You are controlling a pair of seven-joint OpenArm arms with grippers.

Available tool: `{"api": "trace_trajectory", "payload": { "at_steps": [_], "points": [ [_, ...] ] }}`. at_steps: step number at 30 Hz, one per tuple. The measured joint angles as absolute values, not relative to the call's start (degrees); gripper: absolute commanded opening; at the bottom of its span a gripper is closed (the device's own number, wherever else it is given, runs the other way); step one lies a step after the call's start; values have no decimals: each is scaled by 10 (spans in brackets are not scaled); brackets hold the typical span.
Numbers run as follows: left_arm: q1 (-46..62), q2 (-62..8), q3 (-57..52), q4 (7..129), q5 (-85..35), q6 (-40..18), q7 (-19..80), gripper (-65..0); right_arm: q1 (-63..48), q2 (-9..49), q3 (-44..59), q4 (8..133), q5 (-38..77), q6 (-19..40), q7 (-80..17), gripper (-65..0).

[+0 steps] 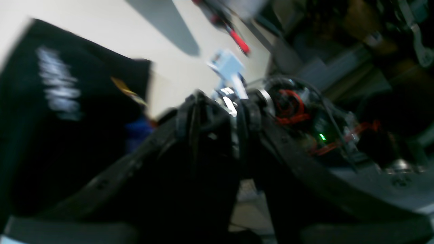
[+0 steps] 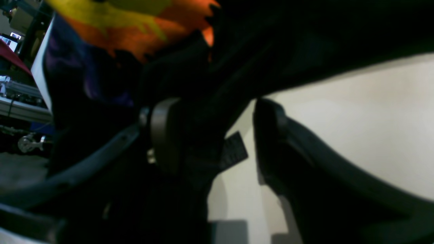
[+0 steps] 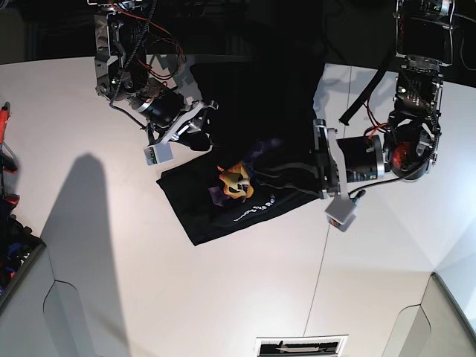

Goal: Layout the t-shirt on the table in an organized manner, then fold the t-shirt properly
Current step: 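Lift the collar with both grippers and flip it over the shirt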

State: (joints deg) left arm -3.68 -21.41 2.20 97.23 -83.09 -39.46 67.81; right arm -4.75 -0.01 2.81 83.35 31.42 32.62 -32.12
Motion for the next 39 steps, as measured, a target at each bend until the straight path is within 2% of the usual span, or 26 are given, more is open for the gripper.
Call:
{"api": "trace_trajectory", "payload": {
  "at_steps": [2,3,4,6,7,14,19,24,33,34,37,38,39],
  "points": [
    [-37,-215,-9,972,-832,-395,677,-435,-44,-13,28,832,310,326,-319,-320],
    [-37,-216,-21,972,-832,-395,676,-435,-42,-22,28,831,303,325,-313,-361],
    [-37,-219,-32,972,-832,-395,678,-434,-39,-30,28,830,300,323,-312,-425],
    [-37,-227,-45,972,-831,-395,678,-435,-36,-46,28,828,297,321,-304,-594],
    [-37,-232,-48,972,-832,-395,677,-435,-32,-53,27,828,296,321,-304,-650],
    [-37,-263,-53,972,-832,-395,677,-435,0,-56,56,841,272,322,-314,-650],
    [-37,-293,-53,972,-821,-395,659,-435,-1,-51,143,943,291,321,-357,-650],
    [-36,-296,-53,972,-776,-394,645,-435,0,0,251,1034,322,323,-380,-650],
    [-35,-291,-53,972,-770,-394,629,-435,-14,65,415,1042,362,319,-412,-650],
    [-35,-286,-53,972,-769,-395,624,-435,-16,65,433,1042,372,319,-421,-640],
    [-35,-262,-52,972,-764,-395,618,-435,-29,75,457,1042,403,318,-424,-286],
    [-35,-254,-51,972,-753,-394,617,-435,-32,76,459,1042,403,318,-425,-208],
    [-35,-249,-48,972,-736,-395,616,-435,-36,77,459,1042,403,318,-424,-195]
  ]
}}
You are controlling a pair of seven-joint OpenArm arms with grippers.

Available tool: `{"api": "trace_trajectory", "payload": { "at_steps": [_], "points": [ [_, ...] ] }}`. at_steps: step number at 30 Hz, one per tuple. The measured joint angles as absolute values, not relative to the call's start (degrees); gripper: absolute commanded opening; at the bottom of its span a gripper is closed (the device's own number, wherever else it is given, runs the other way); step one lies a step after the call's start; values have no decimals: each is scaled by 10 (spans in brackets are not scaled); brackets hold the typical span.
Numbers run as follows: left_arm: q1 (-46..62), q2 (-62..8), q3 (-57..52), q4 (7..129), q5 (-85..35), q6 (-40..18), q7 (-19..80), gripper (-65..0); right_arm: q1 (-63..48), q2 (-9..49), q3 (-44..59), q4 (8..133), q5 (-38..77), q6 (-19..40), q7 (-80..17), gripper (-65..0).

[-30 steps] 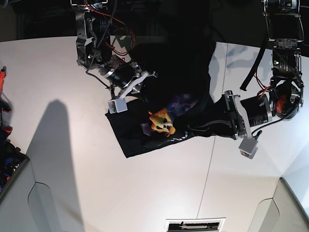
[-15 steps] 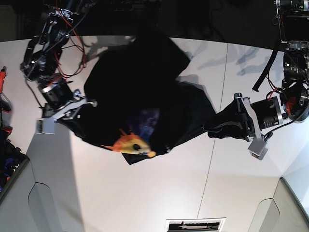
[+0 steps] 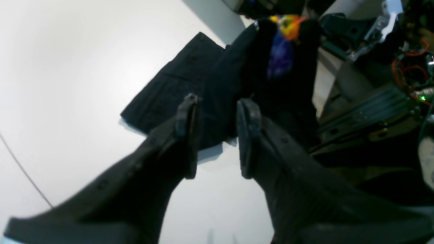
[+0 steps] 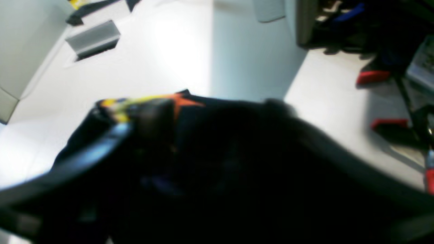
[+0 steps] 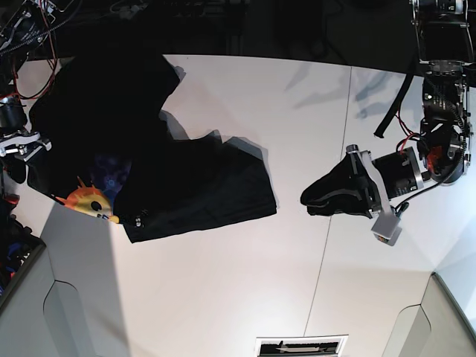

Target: Layout the t-shirt on the table in an organized manner, then fold the t-shirt properly

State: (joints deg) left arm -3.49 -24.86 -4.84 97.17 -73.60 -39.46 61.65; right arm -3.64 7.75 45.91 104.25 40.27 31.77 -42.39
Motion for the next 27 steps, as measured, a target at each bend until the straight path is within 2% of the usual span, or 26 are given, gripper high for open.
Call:
{"api": "trace_trajectory", "payload": {
  "at_steps": [9,15,21,26,27],
  "points": [
    [-32,-238,15,924,-664,-394,591,-435,-49,80,460,1037,356,299,-425,-199],
    [-32,-238,24,923,-666,-394,590,-435,-49,118,461,932,303,278,-368,-199],
    [-29,-238,24,923,-667,-394,582,-435,-49,135,461,825,333,295,-365,-199],
    [-24,-238,24,922,-665,-394,580,-435,-49,128,461,809,363,297,-373,-208],
    [-24,-238,24,922,-663,-394,580,-435,-49,129,460,809,370,298,-373,-228]
  ]
}}
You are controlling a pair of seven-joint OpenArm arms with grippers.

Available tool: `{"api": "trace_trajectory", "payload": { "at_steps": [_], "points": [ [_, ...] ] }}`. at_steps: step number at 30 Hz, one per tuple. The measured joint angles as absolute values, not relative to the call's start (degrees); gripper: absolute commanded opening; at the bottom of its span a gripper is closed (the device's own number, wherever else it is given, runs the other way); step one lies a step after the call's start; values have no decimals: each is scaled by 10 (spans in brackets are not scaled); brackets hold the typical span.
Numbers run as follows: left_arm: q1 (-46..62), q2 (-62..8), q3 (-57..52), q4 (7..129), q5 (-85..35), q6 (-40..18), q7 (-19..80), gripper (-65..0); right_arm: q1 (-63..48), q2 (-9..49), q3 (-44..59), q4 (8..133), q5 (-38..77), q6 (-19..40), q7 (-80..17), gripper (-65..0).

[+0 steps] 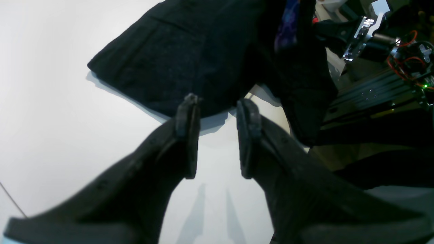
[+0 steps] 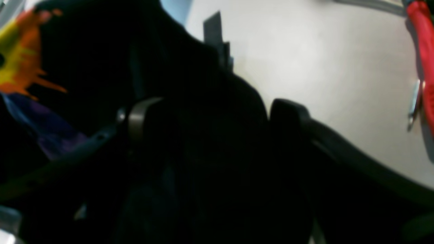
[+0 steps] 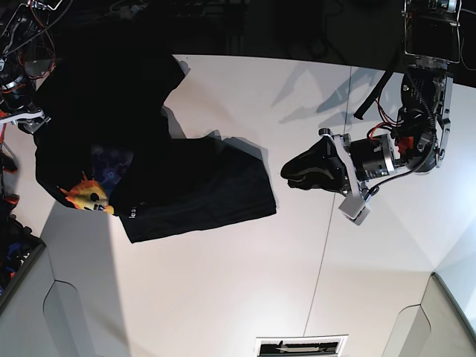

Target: Layout the t-shirt on the table in an organized manner, then fold the t-shirt properly

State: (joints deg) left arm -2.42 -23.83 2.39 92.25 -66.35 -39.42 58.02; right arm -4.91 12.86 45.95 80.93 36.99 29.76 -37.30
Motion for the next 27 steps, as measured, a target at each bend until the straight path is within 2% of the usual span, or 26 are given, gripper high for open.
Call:
{"api": "trace_trajectory", "payload": {
  "at_steps": [1,2,4,5,10,13,17,22,27],
  "points": [
    [-24,-238,24,922,-656,-394,580,-435,-49,129,457,809,372,298,-373,-274],
    [-22,-238,24,922,-646,-394,580,-435,-49,129,452,809,372,298,-373,-355],
    [-13,-238,24,922,-632,-394,573,-435,-49,129,441,809,371,298,-375,-579],
    [-6,-238,24,922,-628,-394,569,-434,-49,129,434,809,372,298,-375,-650],
    [21,-234,24,922,-592,-394,482,-435,-49,130,430,809,373,298,-373,-650],
    [19,-194,23,911,-503,-394,467,-435,-42,138,455,813,382,298,-376,-650],
    [21,-149,50,864,-489,-393,462,-435,-34,165,493,839,415,298,-378,-650],
    [21,-124,85,840,-466,-393,463,-435,9,227,503,867,417,299,-407,-650],
    [19,-82,129,840,-410,-393,432,-435,77,322,500,873,479,314,-438,-650]
  ]
}}
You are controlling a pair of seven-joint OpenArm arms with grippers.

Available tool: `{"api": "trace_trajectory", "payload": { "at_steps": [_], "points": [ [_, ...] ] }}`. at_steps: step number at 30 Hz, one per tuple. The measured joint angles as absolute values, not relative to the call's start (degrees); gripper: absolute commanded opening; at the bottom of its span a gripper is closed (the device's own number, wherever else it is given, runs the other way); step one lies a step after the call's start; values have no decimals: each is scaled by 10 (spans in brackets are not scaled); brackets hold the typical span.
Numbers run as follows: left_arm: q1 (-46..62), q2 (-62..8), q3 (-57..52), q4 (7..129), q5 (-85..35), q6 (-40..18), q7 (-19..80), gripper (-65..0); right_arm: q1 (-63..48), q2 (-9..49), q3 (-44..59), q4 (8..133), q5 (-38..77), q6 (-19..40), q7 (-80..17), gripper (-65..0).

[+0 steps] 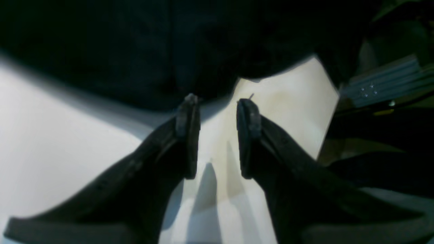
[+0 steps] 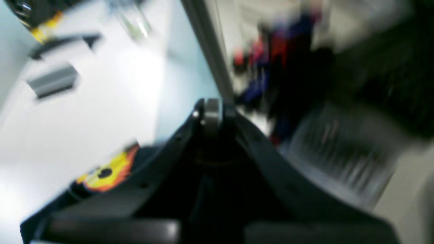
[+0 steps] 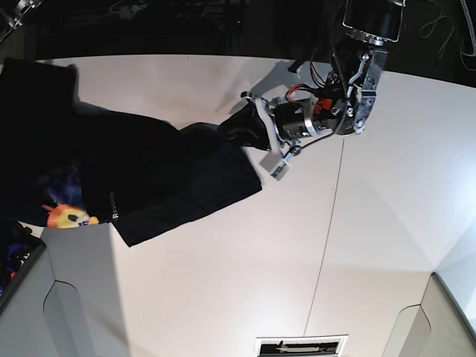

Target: Layout the t-shirt on the table in an organized manner, then fold the t-shirt properly

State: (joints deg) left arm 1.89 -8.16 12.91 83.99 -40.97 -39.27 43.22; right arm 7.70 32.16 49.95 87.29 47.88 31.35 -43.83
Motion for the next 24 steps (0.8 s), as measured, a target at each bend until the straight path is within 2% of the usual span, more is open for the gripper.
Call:
{"api": "trace_trajectory", "payload": {
  "at_steps": [3,6,10,15,22,23,24],
  "points": [
    [19,-59,155,833,-366,-390,400,-435,98,360,498,898,497,315,-449,-650],
    [20,-44,164,831,-342,-358,380,-435,113,390,462,944,519,316,-452,-650],
    [19,2,164,830,-322,-352,376,-435,116,395,372,1021,548,322,-451,-650],
    [18,43,166,830,-300,-352,377,-435,135,360,206,1084,544,322,-452,-650],
    [19,27,128,830,-295,-352,406,-435,154,274,0,1101,511,326,-455,-650],
    [19,24,120,830,-297,-352,404,-435,160,261,-23,1101,497,326,-448,-619],
    [19,20,111,830,-299,-352,404,-435,164,249,-41,1101,481,326,-434,-485]
  ]
}}
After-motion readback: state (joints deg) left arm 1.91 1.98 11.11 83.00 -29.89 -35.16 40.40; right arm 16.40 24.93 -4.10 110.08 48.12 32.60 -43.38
